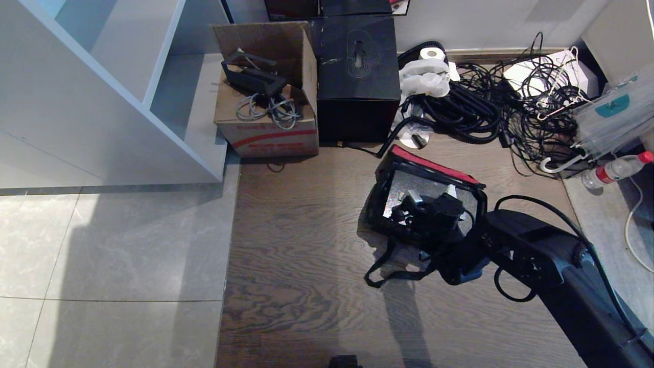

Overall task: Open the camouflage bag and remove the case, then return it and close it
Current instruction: Grip the handle

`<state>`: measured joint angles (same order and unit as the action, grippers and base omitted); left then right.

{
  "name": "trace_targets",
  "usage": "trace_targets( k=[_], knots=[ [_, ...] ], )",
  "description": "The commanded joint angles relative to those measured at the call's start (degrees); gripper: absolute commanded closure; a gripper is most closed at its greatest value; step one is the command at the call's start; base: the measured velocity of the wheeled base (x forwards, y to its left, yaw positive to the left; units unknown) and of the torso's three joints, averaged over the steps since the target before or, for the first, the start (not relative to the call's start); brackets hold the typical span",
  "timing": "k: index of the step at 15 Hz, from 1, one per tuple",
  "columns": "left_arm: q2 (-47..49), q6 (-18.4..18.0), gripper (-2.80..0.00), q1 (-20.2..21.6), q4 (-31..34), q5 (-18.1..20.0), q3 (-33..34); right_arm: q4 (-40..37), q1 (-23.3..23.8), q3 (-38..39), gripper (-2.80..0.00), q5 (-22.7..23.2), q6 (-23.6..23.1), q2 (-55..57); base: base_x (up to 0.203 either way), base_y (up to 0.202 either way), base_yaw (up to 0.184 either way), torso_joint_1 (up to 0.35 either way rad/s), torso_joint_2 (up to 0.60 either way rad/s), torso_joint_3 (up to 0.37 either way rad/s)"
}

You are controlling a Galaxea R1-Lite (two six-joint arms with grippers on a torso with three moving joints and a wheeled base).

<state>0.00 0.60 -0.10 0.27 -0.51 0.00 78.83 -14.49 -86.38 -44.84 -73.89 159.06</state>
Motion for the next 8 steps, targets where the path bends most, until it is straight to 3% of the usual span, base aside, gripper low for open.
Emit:
trace_targets(
  k=[1,5,8],
  knots=[
    [0.0,0.02,0.0,0.01,0.0,-0.01,0.0,0.37,-0.44,0.33,0.0,-0.49,-0.36,0.9,0.0,0.0,0.0,0.0,0.0,0.0],
    [0.0,0.02,0.0,0.01,0.0,-0.01,0.0,4.02,-1.29,0.92,0.0,-0.69,-0.41,1.24,0.0,0.0,0.0,0.0,0.0,0.0],
    [0.0,0.02,0.0,0.01,0.0,0.07,0.0,3.76,-2.78,3.96,0.0,-3.56,-0.17,-0.48,0.0,0.0,0.0,0.0,0.0,0.0]
  ],
)
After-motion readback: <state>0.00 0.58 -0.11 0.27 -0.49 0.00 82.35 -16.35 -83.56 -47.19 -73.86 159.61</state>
